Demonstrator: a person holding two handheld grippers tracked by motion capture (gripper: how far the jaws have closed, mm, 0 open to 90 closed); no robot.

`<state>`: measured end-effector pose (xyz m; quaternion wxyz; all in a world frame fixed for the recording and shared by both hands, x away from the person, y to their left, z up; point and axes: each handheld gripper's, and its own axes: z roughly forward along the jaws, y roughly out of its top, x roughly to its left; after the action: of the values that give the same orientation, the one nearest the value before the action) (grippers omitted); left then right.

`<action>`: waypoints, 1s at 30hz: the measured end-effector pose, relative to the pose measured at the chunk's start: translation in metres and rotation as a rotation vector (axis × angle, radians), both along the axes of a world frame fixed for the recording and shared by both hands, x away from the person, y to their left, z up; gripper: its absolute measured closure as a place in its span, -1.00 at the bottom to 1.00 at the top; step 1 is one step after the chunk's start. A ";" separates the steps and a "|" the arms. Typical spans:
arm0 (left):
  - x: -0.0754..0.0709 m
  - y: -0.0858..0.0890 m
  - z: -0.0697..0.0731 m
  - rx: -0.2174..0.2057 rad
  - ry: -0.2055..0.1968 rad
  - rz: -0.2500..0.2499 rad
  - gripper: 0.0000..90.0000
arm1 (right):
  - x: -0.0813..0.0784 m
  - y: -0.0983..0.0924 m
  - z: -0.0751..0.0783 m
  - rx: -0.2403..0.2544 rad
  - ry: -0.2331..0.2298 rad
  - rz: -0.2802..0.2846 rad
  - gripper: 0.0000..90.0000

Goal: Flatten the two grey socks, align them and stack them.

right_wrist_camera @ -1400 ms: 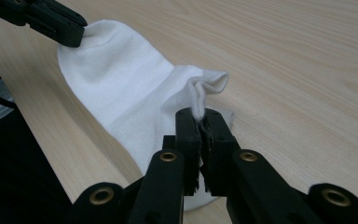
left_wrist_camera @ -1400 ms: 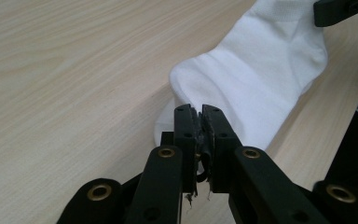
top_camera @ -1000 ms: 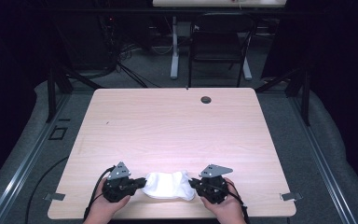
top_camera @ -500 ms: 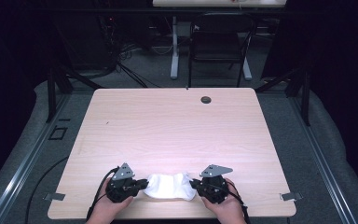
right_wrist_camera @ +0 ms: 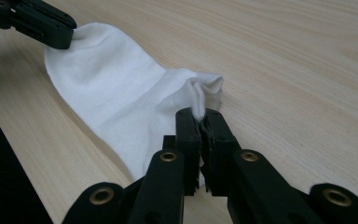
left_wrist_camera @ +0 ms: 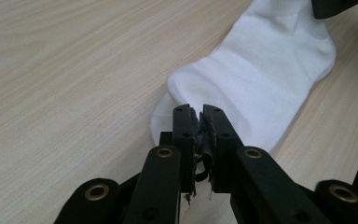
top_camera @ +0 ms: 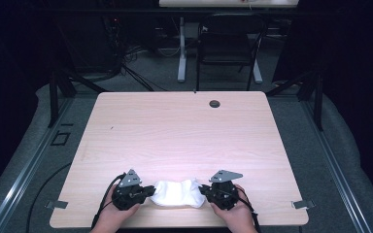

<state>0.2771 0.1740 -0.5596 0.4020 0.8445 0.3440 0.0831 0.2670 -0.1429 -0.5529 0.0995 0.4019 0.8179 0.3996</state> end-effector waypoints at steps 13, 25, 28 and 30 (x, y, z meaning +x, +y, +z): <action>0.001 -0.002 -0.006 0.028 0.015 -0.005 0.85 | 0.003 -0.002 -0.005 -0.012 0.026 -0.002 0.91; -0.001 0.002 0.002 -0.006 -0.030 0.007 0.56 | -0.001 -0.003 -0.003 -0.014 -0.004 -0.011 0.71; -0.004 0.001 0.009 -0.024 -0.058 -0.001 0.49 | -0.003 -0.004 0.002 0.007 -0.057 -0.022 0.63; -0.004 0.000 0.010 -0.028 -0.064 -0.011 0.45 | -0.004 -0.001 0.006 0.033 -0.086 -0.013 0.61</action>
<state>0.2727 0.1736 -0.5501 0.4249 0.8376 0.3275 0.1031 0.2626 -0.1439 -0.5471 0.1308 0.3913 0.8035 0.4292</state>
